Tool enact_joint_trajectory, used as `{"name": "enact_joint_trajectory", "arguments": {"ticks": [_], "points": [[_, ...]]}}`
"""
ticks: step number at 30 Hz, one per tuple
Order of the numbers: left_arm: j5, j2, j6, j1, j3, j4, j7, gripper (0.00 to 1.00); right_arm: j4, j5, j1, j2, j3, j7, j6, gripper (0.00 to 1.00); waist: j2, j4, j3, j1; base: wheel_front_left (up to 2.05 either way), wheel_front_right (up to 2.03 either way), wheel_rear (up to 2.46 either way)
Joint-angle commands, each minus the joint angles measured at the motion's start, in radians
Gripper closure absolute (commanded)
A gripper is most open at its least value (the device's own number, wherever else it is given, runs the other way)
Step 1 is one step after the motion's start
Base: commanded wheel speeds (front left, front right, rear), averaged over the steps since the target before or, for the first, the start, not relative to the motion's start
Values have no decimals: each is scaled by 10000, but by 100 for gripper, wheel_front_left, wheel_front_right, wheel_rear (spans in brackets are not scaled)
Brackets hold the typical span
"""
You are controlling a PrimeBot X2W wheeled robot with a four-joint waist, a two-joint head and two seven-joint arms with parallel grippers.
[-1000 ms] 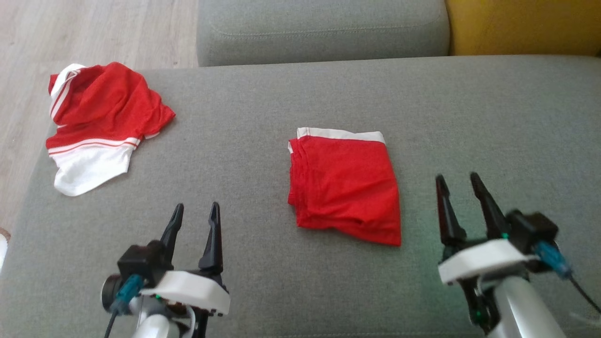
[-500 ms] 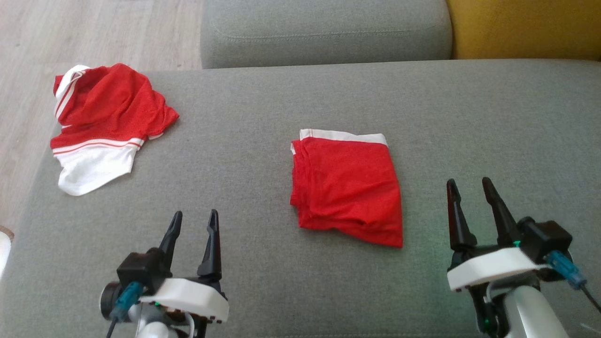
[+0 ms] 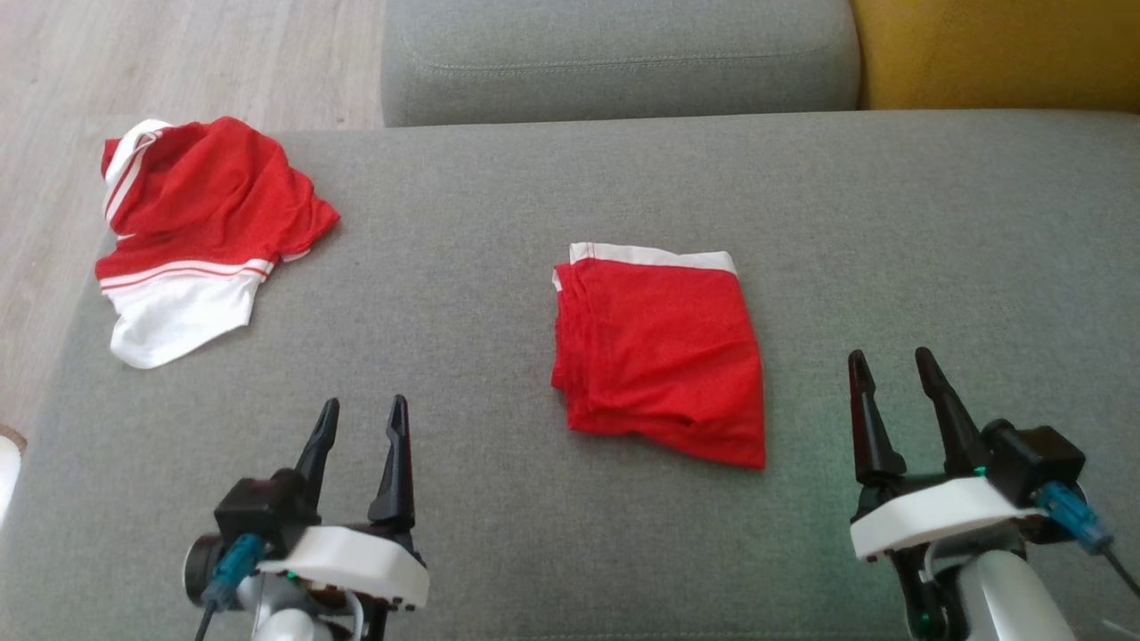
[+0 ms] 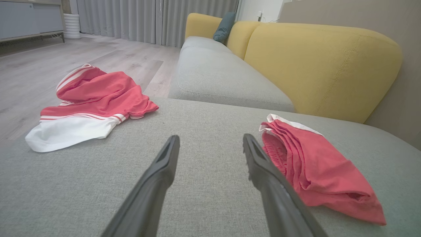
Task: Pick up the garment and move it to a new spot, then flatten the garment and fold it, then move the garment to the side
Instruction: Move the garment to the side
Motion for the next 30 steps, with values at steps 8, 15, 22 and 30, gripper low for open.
{"name": "enact_joint_trajectory", "arguments": {"ticks": [8,15,22,30], "points": [[124,-54,-62,-336,305,-384,-124,0,-162,39,-253,-21,112,410,65,0,0,79,45,0,0,0,0],[-67,-62,-1,-468,53,-484,-124,0,295,-325,-1193,-20,-47,2114,65,0,0,463,397,0,0,0,0],[-471,-64,213,-697,-349,-583,-124,0,1108,-76,-2598,-382,-142,4307,65,0,0,1036,1008,0,0,0,0],[-721,-65,367,-942,-629,-629,-124,0,2246,750,-3636,-1244,195,6007,65,0,0,1651,1526,0,0,0,0]]}}
